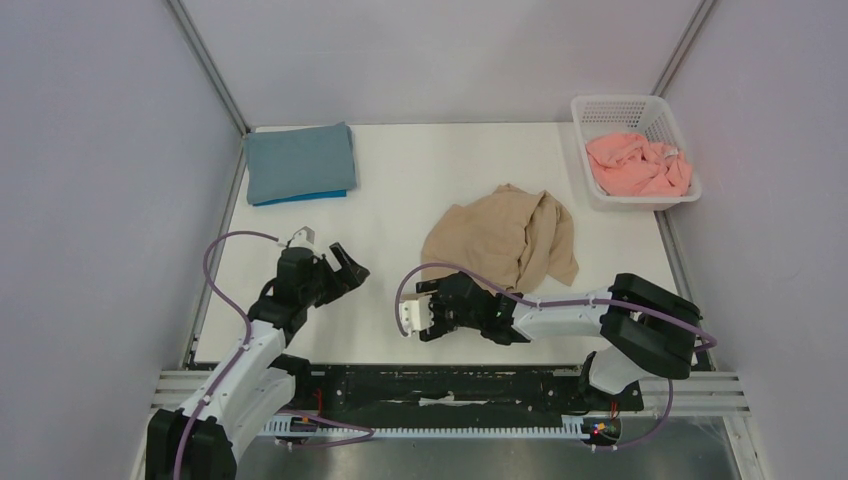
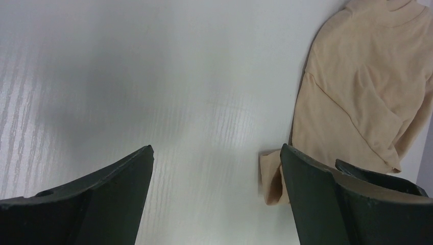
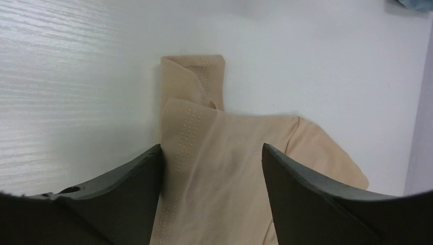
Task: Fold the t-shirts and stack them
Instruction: Flatten out the tshirt
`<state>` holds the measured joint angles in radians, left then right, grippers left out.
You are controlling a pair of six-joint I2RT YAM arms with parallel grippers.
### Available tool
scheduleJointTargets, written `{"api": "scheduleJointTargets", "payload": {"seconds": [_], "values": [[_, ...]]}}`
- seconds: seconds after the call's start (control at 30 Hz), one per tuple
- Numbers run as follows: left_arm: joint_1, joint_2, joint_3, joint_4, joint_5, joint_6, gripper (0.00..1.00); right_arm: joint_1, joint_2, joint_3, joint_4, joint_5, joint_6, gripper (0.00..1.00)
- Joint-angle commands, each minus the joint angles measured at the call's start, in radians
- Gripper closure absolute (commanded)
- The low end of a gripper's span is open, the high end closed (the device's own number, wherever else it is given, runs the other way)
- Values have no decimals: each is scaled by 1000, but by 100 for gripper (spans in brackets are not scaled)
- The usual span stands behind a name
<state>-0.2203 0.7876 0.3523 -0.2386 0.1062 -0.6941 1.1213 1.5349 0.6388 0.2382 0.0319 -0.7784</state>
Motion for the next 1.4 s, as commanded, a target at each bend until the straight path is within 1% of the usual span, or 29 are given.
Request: {"api": "scheduleJointTargets", "payload": {"seconds": [0.0,0.07,0.23,0.33,0.43,0.67,0.83,0.9,0.97,1.07,1.1,1.17,1.2,1.27,1.37], "values": [[2,-1,2,9,-14,7,1,0,-3,3,93,67,12,32],[2,1,2,10,-14,6,1,1,-9,0,94,53,25,34],[2,7,0,15,-13,6,2,2,-30,-13,90,-5,51,35],[2,12,2,16,-12,6,2,0,-28,-10,84,3,65,38],[2,15,1,19,-11,6,2,0,-34,12,43,30,89,39],[3,27,0,35,-6,6,2,0,-86,-9,61,-19,117,39],[2,42,0,42,-5,6,2,0,-86,-27,75,26,121,44],[2,47,0,44,-4,7,2,-2,-69,-21,75,28,129,50],[2,48,0,44,-2,8,2,-5,-42,-9,70,28,141,54],[2,49,-2,46,3,8,2,-13,2,12,66,30,162,55],[3,50,-3,47,4,8,2,-15,18,20,66,32,173,58],[2,50,-4,49,8,9,2,-17,43,37,76,60,197,76],[2,50,-6,51,12,10,2,-16,47,36,96,84,214,88],[2,50,-9,57,20,8,2,-17,25,16,164,124,248,99],[2,53,-6,67,60,-1,2,-18,-74,-44,266,149,293,100]]}}
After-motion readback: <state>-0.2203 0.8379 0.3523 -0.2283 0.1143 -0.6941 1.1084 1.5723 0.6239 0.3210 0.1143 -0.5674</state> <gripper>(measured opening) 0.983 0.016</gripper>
